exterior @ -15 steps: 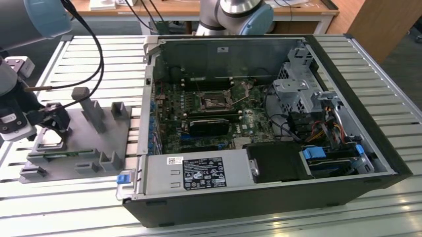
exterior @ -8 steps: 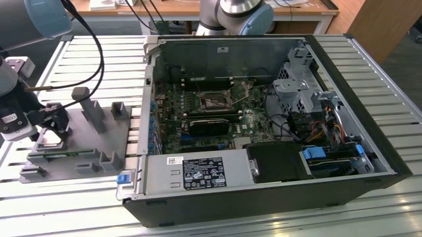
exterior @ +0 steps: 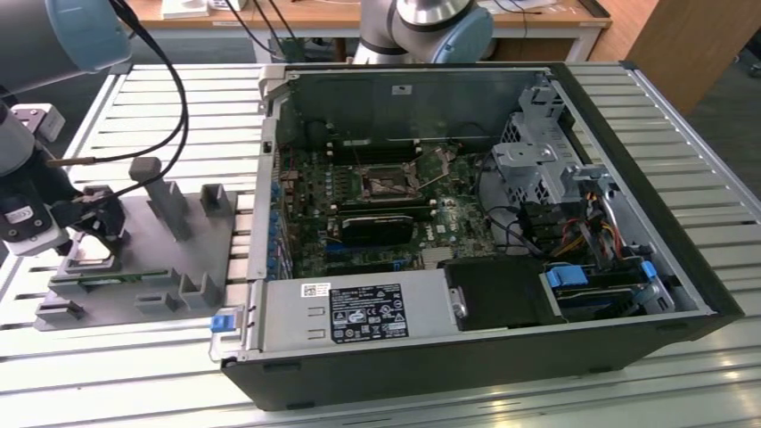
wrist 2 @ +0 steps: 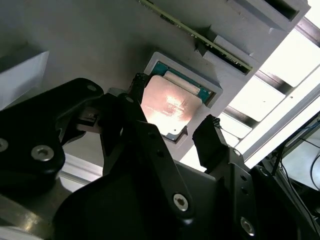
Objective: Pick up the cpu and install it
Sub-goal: 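Pick up the cpu and move it towards the insertion slot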
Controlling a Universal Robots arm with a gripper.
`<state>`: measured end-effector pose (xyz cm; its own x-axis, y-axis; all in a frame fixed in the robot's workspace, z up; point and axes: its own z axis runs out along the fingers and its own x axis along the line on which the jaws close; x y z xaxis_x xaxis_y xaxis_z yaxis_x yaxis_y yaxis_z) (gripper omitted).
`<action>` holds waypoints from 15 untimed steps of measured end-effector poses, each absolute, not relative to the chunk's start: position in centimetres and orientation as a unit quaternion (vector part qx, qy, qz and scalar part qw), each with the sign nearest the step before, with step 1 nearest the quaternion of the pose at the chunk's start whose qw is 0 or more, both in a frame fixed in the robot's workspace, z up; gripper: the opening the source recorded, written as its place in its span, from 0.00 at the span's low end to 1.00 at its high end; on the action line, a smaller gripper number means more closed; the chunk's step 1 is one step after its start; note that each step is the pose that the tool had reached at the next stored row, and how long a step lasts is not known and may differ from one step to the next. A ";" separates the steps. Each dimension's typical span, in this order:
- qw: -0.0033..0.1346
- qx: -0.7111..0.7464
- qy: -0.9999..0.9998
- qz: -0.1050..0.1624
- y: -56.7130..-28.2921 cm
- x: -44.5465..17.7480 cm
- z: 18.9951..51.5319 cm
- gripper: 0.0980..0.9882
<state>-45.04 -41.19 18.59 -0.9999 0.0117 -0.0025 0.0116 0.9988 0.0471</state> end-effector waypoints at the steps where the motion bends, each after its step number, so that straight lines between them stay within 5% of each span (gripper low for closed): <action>1: 0.001 0.004 1.000 0.024 -41.2 -45.0 18.5 0.64; 15: 0.001 0.000 1.000 0.024 -41.2 -44.8 18.4 0.63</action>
<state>-44.76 -41.17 18.40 -1.0000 0.0003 -0.0025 0.0002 0.9989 0.0476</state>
